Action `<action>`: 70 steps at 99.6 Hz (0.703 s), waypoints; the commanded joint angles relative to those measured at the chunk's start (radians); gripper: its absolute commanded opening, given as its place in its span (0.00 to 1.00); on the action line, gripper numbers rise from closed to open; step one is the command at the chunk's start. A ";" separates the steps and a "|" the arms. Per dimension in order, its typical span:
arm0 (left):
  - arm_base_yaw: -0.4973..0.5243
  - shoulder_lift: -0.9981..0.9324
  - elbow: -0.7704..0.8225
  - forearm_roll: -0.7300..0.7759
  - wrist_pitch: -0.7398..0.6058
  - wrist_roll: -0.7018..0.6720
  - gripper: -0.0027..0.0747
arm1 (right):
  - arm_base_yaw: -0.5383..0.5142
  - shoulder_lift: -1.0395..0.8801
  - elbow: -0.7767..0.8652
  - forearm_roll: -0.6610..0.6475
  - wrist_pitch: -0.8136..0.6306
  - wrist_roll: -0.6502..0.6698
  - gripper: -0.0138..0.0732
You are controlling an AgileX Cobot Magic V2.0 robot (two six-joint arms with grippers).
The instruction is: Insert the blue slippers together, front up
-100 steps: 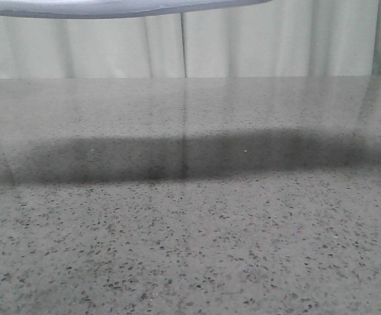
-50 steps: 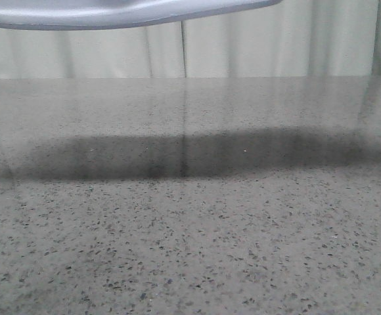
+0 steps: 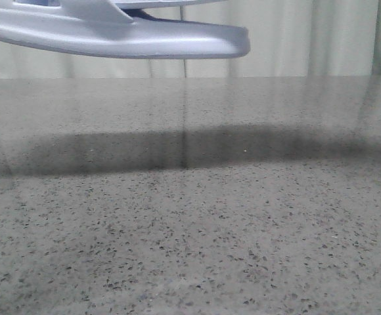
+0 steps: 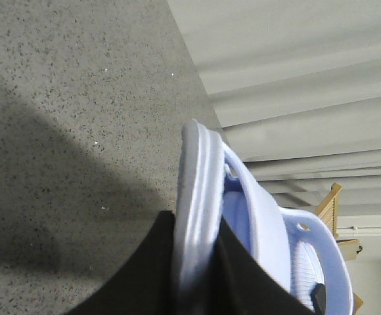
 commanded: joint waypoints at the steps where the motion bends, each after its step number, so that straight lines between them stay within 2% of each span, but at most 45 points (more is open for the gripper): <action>1: -0.009 -0.004 -0.035 -0.066 0.091 -0.002 0.05 | 0.026 0.008 -0.027 0.048 0.093 -0.035 0.04; 24: -0.009 -0.004 -0.035 -0.082 0.158 -0.002 0.06 | 0.032 0.036 -0.027 0.048 0.081 -0.072 0.04; 38: -0.006 -0.004 -0.035 -0.089 0.159 0.000 0.06 | 0.032 0.036 -0.027 -0.004 0.027 -0.072 0.04; 70: -0.006 -0.004 -0.035 -0.186 0.220 0.057 0.06 | 0.031 0.036 -0.017 -0.033 -0.016 -0.072 0.04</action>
